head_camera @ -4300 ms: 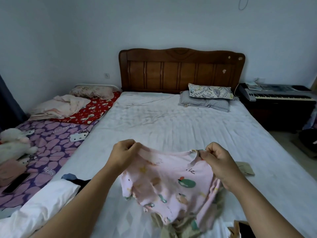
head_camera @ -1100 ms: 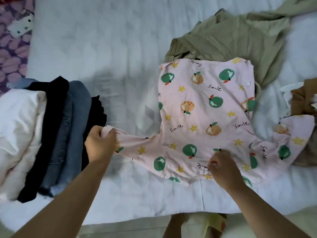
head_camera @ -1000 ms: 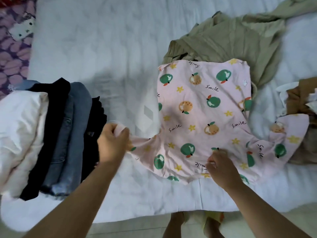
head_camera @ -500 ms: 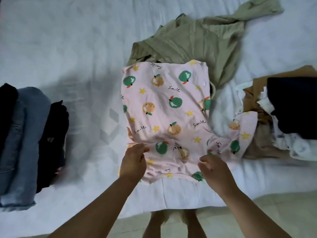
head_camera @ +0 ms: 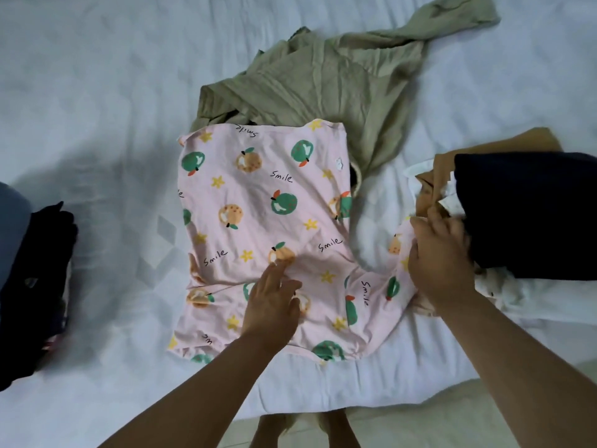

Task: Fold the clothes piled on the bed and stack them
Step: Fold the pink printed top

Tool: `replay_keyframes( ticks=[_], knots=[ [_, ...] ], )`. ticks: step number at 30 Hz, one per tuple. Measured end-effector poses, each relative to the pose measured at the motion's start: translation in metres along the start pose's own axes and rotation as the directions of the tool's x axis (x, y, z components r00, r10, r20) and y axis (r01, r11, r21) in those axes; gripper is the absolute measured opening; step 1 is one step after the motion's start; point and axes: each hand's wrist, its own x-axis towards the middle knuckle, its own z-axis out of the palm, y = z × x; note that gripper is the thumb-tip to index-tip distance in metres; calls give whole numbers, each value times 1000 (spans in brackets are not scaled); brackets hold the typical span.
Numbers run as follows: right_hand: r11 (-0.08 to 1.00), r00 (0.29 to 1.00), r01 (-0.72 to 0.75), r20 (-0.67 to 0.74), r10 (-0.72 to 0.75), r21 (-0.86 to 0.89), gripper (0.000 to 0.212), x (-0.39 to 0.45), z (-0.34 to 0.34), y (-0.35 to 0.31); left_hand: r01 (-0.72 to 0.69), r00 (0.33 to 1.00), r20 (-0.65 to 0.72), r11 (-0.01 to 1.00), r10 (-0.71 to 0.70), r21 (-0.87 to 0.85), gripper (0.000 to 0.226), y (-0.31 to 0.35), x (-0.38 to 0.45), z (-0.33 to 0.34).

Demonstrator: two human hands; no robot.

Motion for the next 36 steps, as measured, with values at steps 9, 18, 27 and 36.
replay_keyframes(
  ticks=[9, 18, 27, 36],
  knots=[
    [991, 958, -135, 251, 135, -18, 16, 5, -11, 1, -298, 950, 94, 954, 297, -1, 42, 43, 9, 32],
    [336, 901, -426, 357, 247, 840, 26, -53, -51, -14, -307, 932, 191, 951, 307, -31, 46, 39, -1, 28],
    [514, 935, -202, 321, -153, 834, 15, -87, -41, -143, -105, 994, 17, 994, 105, -7, 34, -55, -32, -31],
    [857, 908, 335, 109, -405, 391, 22, -115, 20, -113, -98, 984, -146, 994, 105, 57, 29, -124, -66, -46]
  ],
)
